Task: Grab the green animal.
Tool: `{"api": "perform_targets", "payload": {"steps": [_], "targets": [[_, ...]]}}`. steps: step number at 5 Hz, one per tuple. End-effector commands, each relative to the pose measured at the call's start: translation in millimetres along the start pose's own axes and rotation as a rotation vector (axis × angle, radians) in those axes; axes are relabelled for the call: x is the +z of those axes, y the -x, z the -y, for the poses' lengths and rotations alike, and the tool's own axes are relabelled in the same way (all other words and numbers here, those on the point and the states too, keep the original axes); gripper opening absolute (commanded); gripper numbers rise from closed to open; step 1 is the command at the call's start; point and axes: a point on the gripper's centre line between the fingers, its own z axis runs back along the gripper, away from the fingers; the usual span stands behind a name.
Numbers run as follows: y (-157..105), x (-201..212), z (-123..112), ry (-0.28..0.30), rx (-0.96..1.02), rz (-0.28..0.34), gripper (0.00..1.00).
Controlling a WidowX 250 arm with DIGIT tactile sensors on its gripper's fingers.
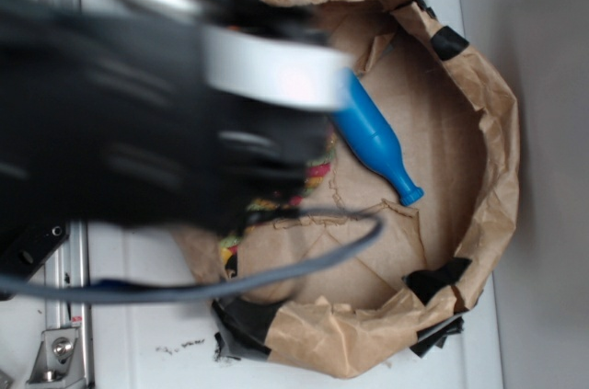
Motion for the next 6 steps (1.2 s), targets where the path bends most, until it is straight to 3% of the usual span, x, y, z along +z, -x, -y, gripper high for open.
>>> {"api": "perform_targets", "payload": {"steps": [1,2,3,4,5,6], "targets": [[-0.4,10.5,-10.2,-0.005,0.016,0.052,1.00],[-0.4,10.5,-10.2,-0.005,0.016,0.052,1.00],[-17.6,-36.2,-1.1,0.156,-0.026,0.037,1.00],[-26.1,-62.9,11.5,0.367,-0.065,0.044,1.00],[-16.7,-75.8,22.5,0.384,-0.136,0.060,1.00],[2.1,-79.7,37.1,0.343,-0.200,0.072,1.00]]}}
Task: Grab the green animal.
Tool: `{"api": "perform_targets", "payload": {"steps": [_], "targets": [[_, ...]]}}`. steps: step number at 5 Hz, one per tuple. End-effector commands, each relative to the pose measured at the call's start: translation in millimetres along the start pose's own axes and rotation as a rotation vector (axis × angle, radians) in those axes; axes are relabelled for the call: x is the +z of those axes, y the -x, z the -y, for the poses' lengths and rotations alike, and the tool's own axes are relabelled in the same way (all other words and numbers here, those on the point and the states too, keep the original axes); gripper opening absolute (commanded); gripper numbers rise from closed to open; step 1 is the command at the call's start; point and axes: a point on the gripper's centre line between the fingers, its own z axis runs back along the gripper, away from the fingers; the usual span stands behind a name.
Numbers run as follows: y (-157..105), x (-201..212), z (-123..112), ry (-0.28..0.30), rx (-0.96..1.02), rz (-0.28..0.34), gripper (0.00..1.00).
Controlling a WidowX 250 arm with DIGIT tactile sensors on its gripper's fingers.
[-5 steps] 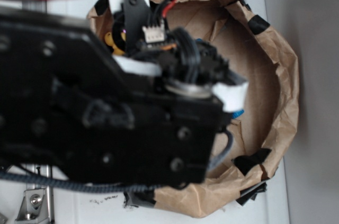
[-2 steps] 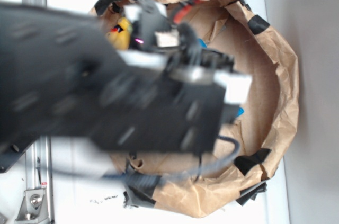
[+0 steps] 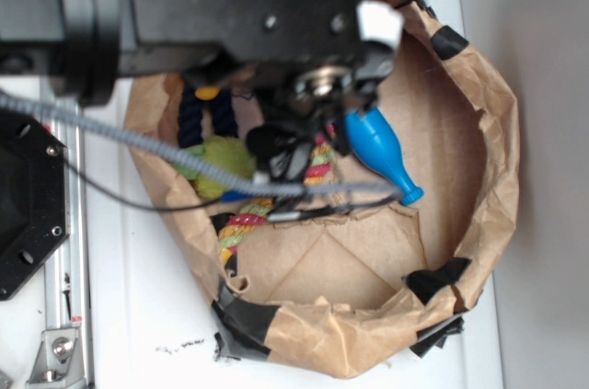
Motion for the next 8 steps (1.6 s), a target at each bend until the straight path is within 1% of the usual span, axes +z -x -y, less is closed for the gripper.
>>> {"api": "perform_targets", "payload": {"steps": [1,2,3,4,5,6,7,8], "targets": [[25.1,-21.6,22.2,-0.081,-0.144,0.027,1.00],[25.1,-40.1,28.7,-0.054,-0.163,0.037,0.25],[22.8,-46.0,34.7,-0.036,-0.150,0.055,0.00],[16.9,-43.8,34.1,-0.019,-0.135,0.059,0.00],[14.5,-41.7,35.2,0.004,-0.132,0.047,0.00],[14.3,-41.1,35.8,0.010,-0.128,0.050,0.00],[0.1,-9.3,30.7,-0.036,-0.078,0.128,0.00],[-24.4,46.7,37.0,-0.168,0.025,0.276,0.00]]}}
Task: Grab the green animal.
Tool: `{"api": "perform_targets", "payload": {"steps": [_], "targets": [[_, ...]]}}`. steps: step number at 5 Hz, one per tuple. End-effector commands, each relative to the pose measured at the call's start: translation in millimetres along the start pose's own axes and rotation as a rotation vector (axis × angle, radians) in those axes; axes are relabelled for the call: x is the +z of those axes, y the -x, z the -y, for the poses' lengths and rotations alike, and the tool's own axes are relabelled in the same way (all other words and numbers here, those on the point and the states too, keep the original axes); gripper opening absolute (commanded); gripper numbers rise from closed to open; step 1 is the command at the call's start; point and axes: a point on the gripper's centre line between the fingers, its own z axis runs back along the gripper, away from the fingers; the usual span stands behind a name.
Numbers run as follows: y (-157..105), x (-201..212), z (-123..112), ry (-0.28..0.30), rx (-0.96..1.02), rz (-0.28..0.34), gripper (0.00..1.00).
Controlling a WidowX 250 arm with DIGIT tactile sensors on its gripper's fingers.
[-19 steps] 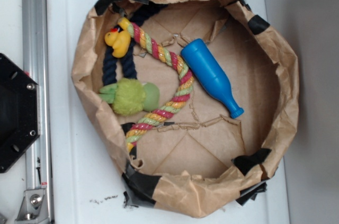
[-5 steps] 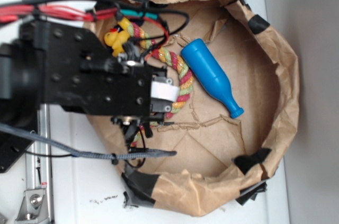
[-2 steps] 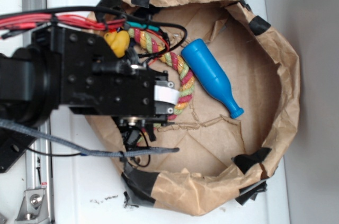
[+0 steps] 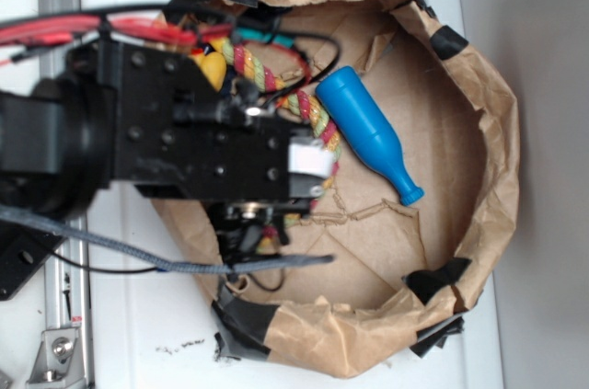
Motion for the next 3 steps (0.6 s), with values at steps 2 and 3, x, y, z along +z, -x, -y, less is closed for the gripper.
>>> {"api": "perform_targets", "payload": {"steps": [2,3], "targets": [[-55.4,111.5,-7.2,-0.047,0.164,0.197,0.00],[-52.3,104.3,-6.8,-0.026,0.151,0.166,0.00]]}}
